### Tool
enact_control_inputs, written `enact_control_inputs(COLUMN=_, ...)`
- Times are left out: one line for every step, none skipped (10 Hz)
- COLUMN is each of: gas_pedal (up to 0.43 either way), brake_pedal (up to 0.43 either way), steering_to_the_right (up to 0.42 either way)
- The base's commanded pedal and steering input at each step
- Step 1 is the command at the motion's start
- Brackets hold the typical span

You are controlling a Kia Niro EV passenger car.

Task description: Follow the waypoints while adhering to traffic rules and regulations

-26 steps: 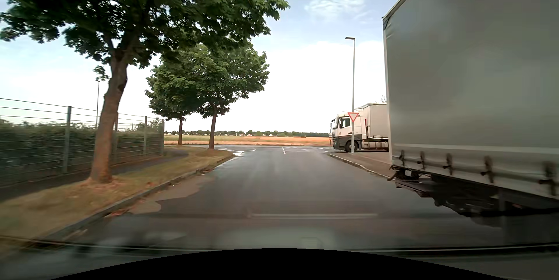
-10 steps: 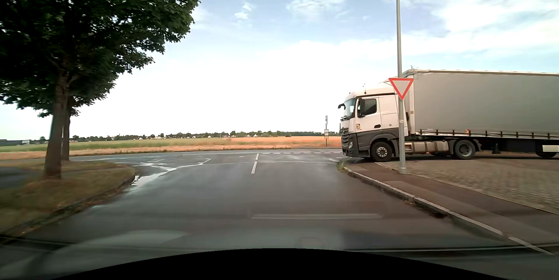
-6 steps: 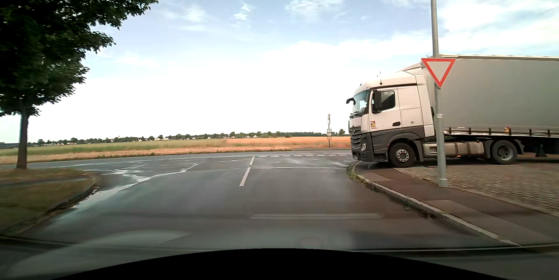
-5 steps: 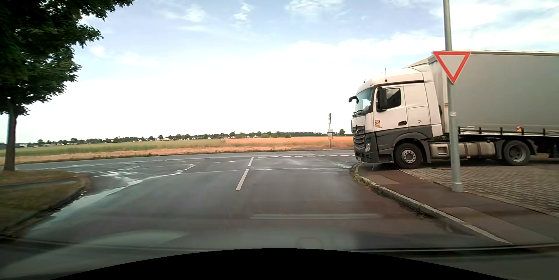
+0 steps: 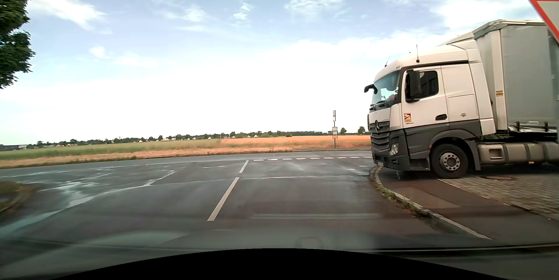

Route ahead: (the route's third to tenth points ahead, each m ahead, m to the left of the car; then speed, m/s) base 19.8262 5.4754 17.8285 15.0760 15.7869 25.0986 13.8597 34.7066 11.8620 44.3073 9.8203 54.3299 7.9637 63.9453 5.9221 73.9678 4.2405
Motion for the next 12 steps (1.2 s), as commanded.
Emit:
enact_control_inputs(gas_pedal=0.000, brake_pedal=0.183, steering_to_the_right=-0.013)
enact_control_inputs(gas_pedal=0.000, brake_pedal=0.177, steering_to_the_right=-0.015)
enact_control_inputs(gas_pedal=0.000, brake_pedal=0.171, steering_to_the_right=-0.017)
enact_control_inputs(gas_pedal=0.000, brake_pedal=0.165, steering_to_the_right=-0.017)
enact_control_inputs(gas_pedal=0.000, brake_pedal=0.159, steering_to_the_right=-0.018)
enact_control_inputs(gas_pedal=0.000, brake_pedal=0.159, steering_to_the_right=-0.018)
enact_control_inputs(gas_pedal=0.000, brake_pedal=0.159, steering_to_the_right=-0.019)
enact_control_inputs(gas_pedal=0.000, brake_pedal=0.159, steering_to_the_right=-0.020)
enact_control_inputs(gas_pedal=0.000, brake_pedal=0.146, steering_to_the_right=-0.021)
enact_control_inputs(gas_pedal=0.000, brake_pedal=0.128, steering_to_the_right=-0.021)
enact_control_inputs(gas_pedal=0.000, brake_pedal=0.116, steering_to_the_right=-0.021)
enact_control_inputs(gas_pedal=0.000, brake_pedal=0.116, steering_to_the_right=-0.021)
